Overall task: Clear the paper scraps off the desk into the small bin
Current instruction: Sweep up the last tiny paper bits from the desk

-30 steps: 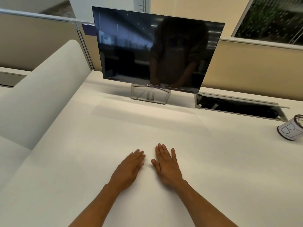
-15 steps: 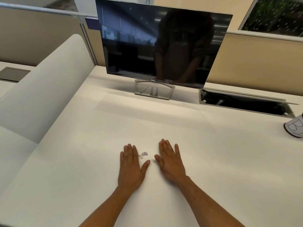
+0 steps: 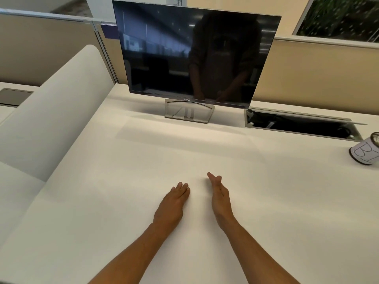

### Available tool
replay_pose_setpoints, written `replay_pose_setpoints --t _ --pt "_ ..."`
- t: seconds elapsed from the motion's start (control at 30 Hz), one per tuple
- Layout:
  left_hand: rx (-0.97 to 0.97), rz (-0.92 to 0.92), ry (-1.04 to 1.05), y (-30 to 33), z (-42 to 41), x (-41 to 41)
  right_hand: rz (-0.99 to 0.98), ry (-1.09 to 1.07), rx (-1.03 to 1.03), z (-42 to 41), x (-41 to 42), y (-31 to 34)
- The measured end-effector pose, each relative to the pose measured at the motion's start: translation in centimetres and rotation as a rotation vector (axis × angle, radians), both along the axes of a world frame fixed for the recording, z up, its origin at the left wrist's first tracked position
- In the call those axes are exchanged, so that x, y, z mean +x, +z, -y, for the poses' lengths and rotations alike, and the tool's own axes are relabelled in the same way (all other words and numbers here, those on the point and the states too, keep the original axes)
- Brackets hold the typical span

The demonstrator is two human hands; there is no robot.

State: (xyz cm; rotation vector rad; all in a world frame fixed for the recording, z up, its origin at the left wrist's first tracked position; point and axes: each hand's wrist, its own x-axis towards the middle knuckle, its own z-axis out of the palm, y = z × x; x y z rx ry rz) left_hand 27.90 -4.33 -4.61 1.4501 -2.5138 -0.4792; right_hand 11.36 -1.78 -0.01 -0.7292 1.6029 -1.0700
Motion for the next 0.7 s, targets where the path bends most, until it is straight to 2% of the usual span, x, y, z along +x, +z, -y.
replay_pose_setpoints --t 0.13,0.27,0.4,0.57,0.63,0.7 --pt "-0.034 0.041 -0.072 1.2 -0.3 1.2 0.407 -0.212 0.006 -0.6 0.0 -0.3" --pt "-0.069 0.045 0.032 2.9 -1.4 1.3 0.651 -0.269 0.018 -1.3 -0.3 -0.3" --pt "-0.008 0.158 -0.024 2.9 -1.6 1.5 0.787 -0.275 0.048 -1.7 -0.4 -0.1" --pt "0.116 0.211 0.122 4.2 -1.6 -0.1 0.889 -0.262 0.06 -2.0 -0.4 -0.2" --pt "0.149 0.194 0.175 4.4 -1.5 -0.5 0.902 -0.277 0.063 -2.1 -0.3 -0.3" --pt "0.223 0.072 0.291 4.4 -0.9 -0.4 0.908 -0.288 0.069 -2.2 -0.2 -0.4"
